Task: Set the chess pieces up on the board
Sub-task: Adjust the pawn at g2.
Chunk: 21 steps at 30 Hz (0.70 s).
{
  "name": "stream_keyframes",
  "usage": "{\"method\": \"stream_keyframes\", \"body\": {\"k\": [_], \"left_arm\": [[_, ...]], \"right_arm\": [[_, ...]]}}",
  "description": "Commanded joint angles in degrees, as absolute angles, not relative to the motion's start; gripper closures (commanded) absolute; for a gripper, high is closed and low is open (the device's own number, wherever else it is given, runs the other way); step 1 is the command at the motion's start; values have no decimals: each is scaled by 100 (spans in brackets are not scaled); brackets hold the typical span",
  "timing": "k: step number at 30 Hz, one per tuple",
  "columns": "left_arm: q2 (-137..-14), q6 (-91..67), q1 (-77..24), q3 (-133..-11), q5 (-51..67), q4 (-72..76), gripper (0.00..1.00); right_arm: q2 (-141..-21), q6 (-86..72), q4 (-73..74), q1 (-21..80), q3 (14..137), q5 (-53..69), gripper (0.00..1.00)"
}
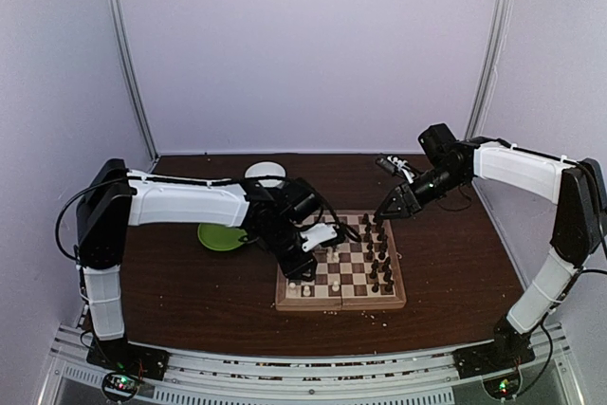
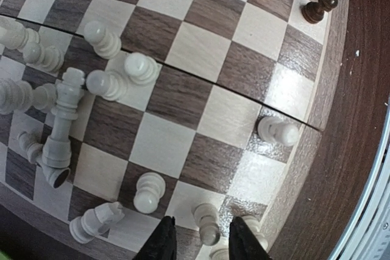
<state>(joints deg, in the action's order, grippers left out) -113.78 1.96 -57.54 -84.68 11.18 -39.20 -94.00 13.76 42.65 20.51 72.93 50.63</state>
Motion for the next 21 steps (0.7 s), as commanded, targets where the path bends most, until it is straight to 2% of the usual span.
{"method": "stream_keyframes", "body": {"k": [1, 12, 21], "left_arm": [[-10899, 163, -5775, -8644, 881, -3976, 68], [-10567, 46, -5243, -8432, 152, -4290, 63], [-10544, 1735, -4976, -7958, 1041, -3470, 55]], "right_arm": [[-9453, 1434, 4281, 2013, 7462, 5132, 49], [-9449, 1456, 4289, 2012, 7462, 5127, 49], [-9492, 1444, 4310, 2013, 7478, 5139, 49]]}}
